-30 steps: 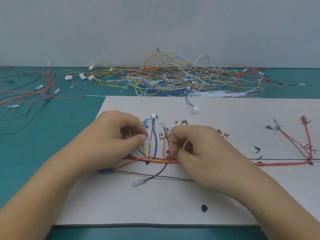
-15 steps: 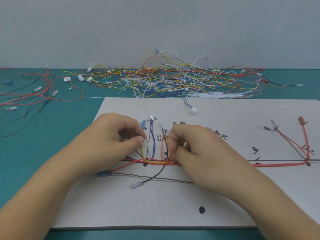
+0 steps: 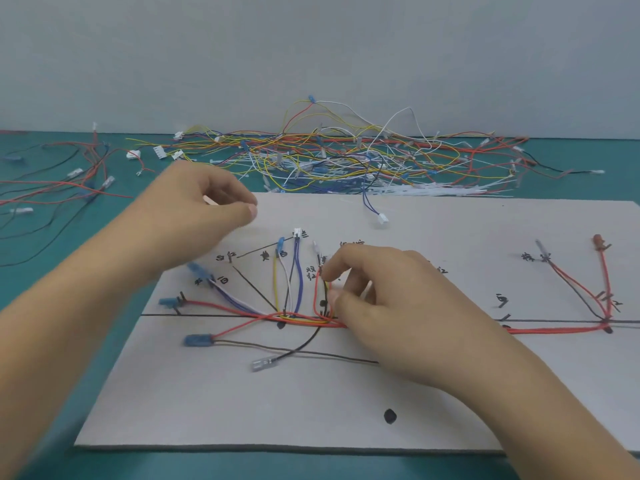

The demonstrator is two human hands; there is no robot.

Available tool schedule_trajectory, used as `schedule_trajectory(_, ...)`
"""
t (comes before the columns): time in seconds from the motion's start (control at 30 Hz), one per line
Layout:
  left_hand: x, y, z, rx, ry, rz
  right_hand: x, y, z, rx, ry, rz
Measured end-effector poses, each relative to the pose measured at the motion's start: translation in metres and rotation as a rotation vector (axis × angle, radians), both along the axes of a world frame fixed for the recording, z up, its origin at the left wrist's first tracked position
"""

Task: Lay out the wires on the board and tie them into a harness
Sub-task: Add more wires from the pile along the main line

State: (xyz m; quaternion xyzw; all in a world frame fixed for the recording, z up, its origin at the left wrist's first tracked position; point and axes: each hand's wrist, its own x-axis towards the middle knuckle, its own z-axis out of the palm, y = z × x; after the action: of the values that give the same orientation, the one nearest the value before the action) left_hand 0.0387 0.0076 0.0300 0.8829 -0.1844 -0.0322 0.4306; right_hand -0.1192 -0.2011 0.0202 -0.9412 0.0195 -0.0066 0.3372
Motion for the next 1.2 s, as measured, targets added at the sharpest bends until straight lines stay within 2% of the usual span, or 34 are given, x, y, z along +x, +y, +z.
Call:
schedule_trajectory(0.1, 0.045, 0.008, -0.001, 0.011, 0.047, 0.133, -0.001, 0.001, -0.001, 0.0, 0.007, 0.009)
schedule_trajectory(0.17, 0.078, 0.013, -0.01, 0.082, 0.014, 0.263, -0.001, 0.002, -0.002, 0.0, 0.016, 0.019)
schedule_trajectory(0.27, 0.124, 0.02, -0.027, 0.356, -0.119, 0.356, -0.001, 0.001, -0.001, -0.007, 0.021, 0.024)
schedule_trajectory(0.37, 0.154, 0.021, -0.038, 0.54, -0.125, 0.362, 0.0, 0.0, -0.001, -0.011, 0.028, 0.027)
schedule_trajectory(0.6, 0.18, 0.018, -0.043, 0.515, -0.186, 0.366, 0.001, -0.001, -0.003, -0.01, 0.033, 0.03)
schedule_trajectory(0.67, 0.182, 0.016, -0.041, 0.569, -0.145, 0.409, 0.001, -0.001, -0.003, -0.004, 0.032, 0.031)
schedule_trajectory(0.8, 0.186, 0.015, -0.032, 0.707, -0.117, 0.362, 0.002, -0.002, -0.003, -0.012, 0.028, 0.032)
schedule_trajectory(1.03, 0.172, 0.02, -0.038, 0.721, -0.347, 0.378, 0.001, 0.001, -0.005, -0.043, 0.011, 0.04)
schedule_trajectory(1.2, 0.166, 0.026, -0.025, 0.382, -0.372, 0.407, 0.002, 0.002, -0.005, -0.034, 0.021, 0.027)
